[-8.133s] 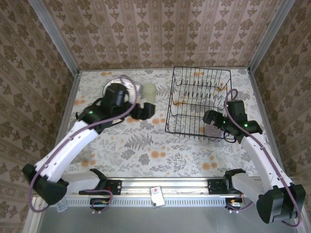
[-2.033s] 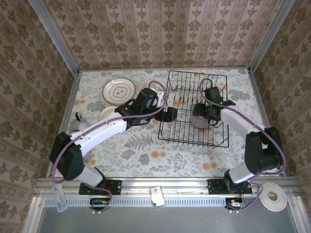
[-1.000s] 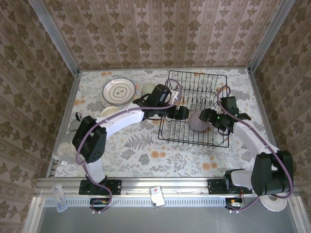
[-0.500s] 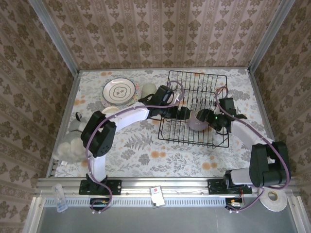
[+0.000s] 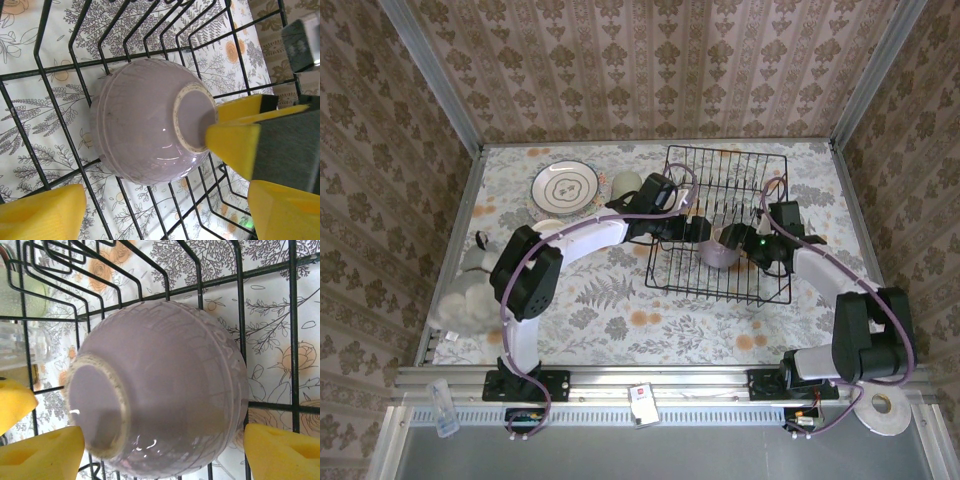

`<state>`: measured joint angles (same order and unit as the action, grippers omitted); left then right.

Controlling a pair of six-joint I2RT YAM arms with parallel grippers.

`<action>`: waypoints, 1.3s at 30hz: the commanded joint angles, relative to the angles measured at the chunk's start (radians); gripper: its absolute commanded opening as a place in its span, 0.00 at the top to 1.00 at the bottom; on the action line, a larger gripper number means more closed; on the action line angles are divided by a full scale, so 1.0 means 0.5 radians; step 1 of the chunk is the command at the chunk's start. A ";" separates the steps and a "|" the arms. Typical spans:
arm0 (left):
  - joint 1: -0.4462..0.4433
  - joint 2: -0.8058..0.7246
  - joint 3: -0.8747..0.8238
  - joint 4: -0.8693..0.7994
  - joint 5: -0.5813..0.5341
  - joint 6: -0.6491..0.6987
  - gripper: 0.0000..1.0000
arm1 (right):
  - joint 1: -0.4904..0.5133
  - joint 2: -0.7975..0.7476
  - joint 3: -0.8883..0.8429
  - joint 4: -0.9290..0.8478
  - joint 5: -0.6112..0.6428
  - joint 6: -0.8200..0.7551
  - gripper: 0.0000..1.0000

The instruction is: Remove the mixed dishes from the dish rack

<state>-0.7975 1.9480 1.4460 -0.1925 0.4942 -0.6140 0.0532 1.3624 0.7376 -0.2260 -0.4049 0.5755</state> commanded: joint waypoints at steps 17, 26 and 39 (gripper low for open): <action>0.026 0.076 0.053 0.045 0.077 -0.030 0.15 | -0.097 0.116 -0.020 0.079 -0.046 0.010 0.18; 0.054 0.114 0.036 0.089 0.086 -0.067 0.05 | -0.121 0.181 -0.117 0.184 -0.052 0.080 0.28; 0.082 0.208 0.035 0.133 0.127 -0.101 0.00 | -0.173 0.275 -0.227 0.359 -0.203 0.210 0.44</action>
<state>-0.7761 2.0289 1.4471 -0.1200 0.5545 -0.6514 -0.0223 1.4471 0.6762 0.0120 -0.5232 0.6594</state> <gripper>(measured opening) 0.995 0.568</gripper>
